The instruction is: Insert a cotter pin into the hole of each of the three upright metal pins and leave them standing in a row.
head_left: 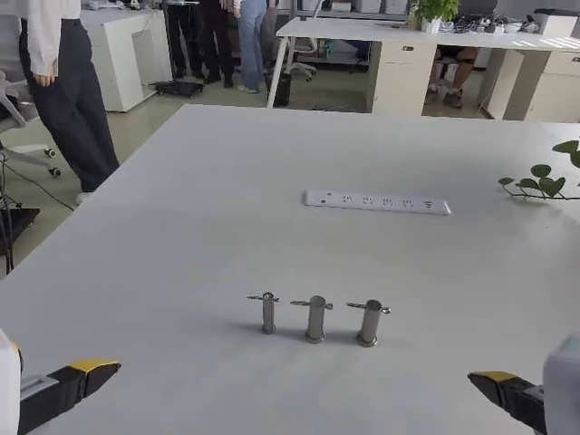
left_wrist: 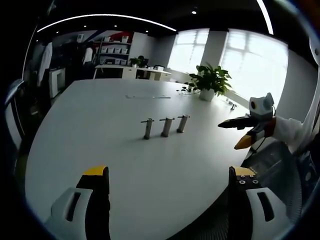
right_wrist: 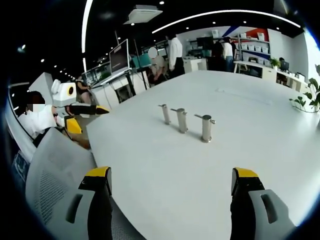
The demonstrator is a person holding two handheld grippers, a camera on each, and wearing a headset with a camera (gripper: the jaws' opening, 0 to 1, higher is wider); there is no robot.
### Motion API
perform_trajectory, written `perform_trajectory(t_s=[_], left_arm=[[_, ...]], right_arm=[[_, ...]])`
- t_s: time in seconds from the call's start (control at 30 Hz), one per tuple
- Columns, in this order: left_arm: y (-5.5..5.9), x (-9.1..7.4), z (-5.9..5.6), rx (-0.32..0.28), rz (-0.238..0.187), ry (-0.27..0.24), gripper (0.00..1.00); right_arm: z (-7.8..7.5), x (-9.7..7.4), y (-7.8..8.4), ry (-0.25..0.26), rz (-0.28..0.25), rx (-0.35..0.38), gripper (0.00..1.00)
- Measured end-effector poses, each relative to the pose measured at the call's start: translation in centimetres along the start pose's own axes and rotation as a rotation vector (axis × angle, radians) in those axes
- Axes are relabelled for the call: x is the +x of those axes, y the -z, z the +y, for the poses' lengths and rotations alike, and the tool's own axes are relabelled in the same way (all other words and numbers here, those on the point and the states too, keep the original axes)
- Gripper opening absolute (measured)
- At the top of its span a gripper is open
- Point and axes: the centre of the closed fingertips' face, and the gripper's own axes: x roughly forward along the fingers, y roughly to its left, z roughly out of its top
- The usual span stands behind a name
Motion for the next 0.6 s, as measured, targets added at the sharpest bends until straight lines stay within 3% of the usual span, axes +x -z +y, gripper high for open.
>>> perform_trajectory(t_s=[0.6], left_arm=[[0.6, 1.3, 0.0, -0.017, 0.040, 0.009, 0.99]], right_arm=[[-0.4, 0.7, 0.3, -0.017, 0.048, -0.036, 0.98]])
